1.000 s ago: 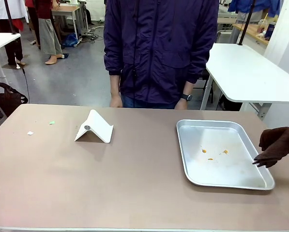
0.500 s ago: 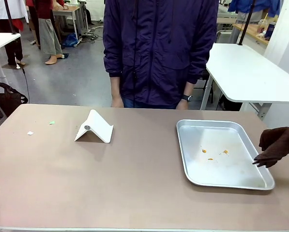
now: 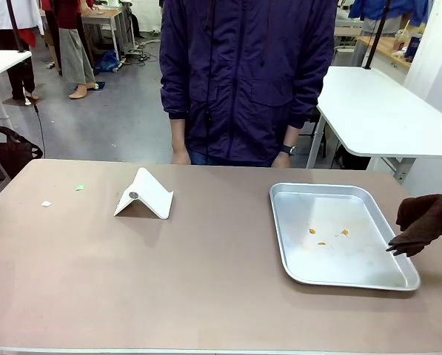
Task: Clean the surface of the table.
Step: If a person points to the right, clean the right side of the table with your right hand, and if they point to the left, clean the left side with your left hand.
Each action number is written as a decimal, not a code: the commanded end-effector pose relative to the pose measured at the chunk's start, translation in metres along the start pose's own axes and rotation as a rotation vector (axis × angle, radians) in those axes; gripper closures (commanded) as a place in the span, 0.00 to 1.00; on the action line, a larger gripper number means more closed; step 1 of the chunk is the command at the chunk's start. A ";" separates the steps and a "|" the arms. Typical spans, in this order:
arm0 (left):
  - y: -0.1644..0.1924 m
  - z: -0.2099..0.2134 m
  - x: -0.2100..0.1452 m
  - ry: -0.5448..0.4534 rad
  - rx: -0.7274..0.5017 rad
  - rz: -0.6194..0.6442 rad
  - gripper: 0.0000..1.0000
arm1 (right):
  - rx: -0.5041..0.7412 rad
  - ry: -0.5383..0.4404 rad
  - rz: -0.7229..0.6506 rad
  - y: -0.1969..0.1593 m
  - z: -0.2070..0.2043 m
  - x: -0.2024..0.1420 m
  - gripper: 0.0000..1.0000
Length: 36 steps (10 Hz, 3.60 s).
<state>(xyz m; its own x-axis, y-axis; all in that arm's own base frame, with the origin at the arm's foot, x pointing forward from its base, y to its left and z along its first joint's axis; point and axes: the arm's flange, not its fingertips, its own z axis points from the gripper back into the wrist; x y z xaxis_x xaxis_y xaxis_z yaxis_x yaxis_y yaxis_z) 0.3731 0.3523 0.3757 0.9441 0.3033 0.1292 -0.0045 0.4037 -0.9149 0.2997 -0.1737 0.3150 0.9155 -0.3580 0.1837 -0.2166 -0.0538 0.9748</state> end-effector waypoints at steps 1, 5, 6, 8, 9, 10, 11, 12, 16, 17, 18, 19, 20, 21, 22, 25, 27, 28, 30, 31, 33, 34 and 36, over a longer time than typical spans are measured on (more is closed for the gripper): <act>-0.010 -0.024 -0.001 -0.018 0.094 0.052 0.78 | -0.004 0.000 -0.006 0.006 -0.001 0.000 1.00; -0.008 -0.063 0.018 -0.010 0.258 0.093 0.78 | -0.004 0.000 -0.006 0.006 -0.001 0.000 1.00; -0.009 -0.072 0.020 -0.011 0.288 0.090 0.78 | -0.004 0.000 -0.006 0.006 -0.001 0.000 1.00; -0.013 -0.085 0.020 0.011 0.307 0.071 0.78 | -0.004 0.000 -0.006 0.006 -0.001 0.000 1.00; -0.015 -0.091 0.019 0.017 0.317 0.063 0.78 | -0.004 0.000 -0.006 0.006 -0.001 0.000 1.00; -0.016 -0.095 0.018 0.018 0.331 0.065 0.78 | -0.004 0.000 -0.006 0.006 -0.001 0.000 1.00; -0.017 -0.099 0.018 0.010 0.355 0.065 0.78 | -0.004 0.000 -0.006 0.006 -0.001 0.000 1.00; -0.017 -0.103 0.018 0.022 0.361 0.080 0.78 | -0.004 0.000 -0.006 0.006 -0.001 0.000 1.00; -0.014 -0.108 0.026 -0.020 0.386 0.156 0.78 | -0.004 0.000 -0.006 0.006 -0.001 0.000 1.00; -0.016 -0.106 0.027 -0.044 0.390 0.178 0.78 | -0.004 0.000 -0.006 0.006 -0.001 0.000 1.00; -0.017 -0.106 0.027 -0.042 0.400 0.207 0.78 | -0.004 0.000 -0.006 0.006 -0.001 0.000 1.00; -0.016 -0.107 0.029 -0.050 0.410 0.236 0.78 | -0.004 0.000 -0.006 0.006 -0.001 0.000 1.00; -0.015 -0.110 0.029 -0.039 0.416 0.249 0.78 | -0.004 0.000 -0.006 0.006 -0.001 0.000 1.00; -0.015 -0.114 0.029 -0.045 0.437 0.243 0.78 | -0.004 0.000 -0.006 0.006 -0.001 0.000 1.00; -0.015 -0.118 0.027 -0.047 0.459 0.241 0.78 | -0.004 0.000 -0.006 0.006 -0.001 0.000 1.00; -0.015 -0.134 0.024 -0.033 0.502 0.212 0.78 | -0.004 0.000 -0.006 0.006 -0.001 0.000 1.00; -0.015 -0.146 0.022 -0.008 0.516 0.190 0.78 | -0.004 0.000 -0.006 0.006 -0.001 0.000 1.00; -0.018 -0.151 0.022 -0.014 0.518 0.170 0.78 | -0.004 0.000 -0.006 0.006 -0.001 0.000 1.00; -0.028 -0.164 0.027 -0.025 0.519 0.129 0.78 | -0.004 0.000 -0.006 0.006 -0.001 0.000 1.00; -0.034 -0.176 0.032 -0.005 0.520 0.114 0.78 | -0.004 0.000 -0.006 0.006 -0.001 0.000 1.00; -0.045 -0.204 0.041 0.012 0.503 0.102 0.78 | -0.004 0.000 -0.006 0.006 -0.001 0.000 1.00; -0.050 -0.216 0.046 0.003 0.491 0.096 0.78 | -0.004 0.000 -0.006 0.006 -0.001 0.000 1.00; -0.057 -0.240 0.059 -0.008 0.494 0.085 0.78 | -0.004 0.000 -0.006 0.006 -0.001 0.000 1.00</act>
<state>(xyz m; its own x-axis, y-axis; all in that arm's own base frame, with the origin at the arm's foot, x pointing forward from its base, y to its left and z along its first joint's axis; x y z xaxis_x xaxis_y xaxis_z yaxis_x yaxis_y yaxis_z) 0.5018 0.1470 0.3602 0.9325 0.3508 0.0854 -0.2119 0.7231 -0.6575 0.2997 -0.1738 0.3150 0.9155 -0.3580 0.1837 -0.2166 -0.0537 0.9748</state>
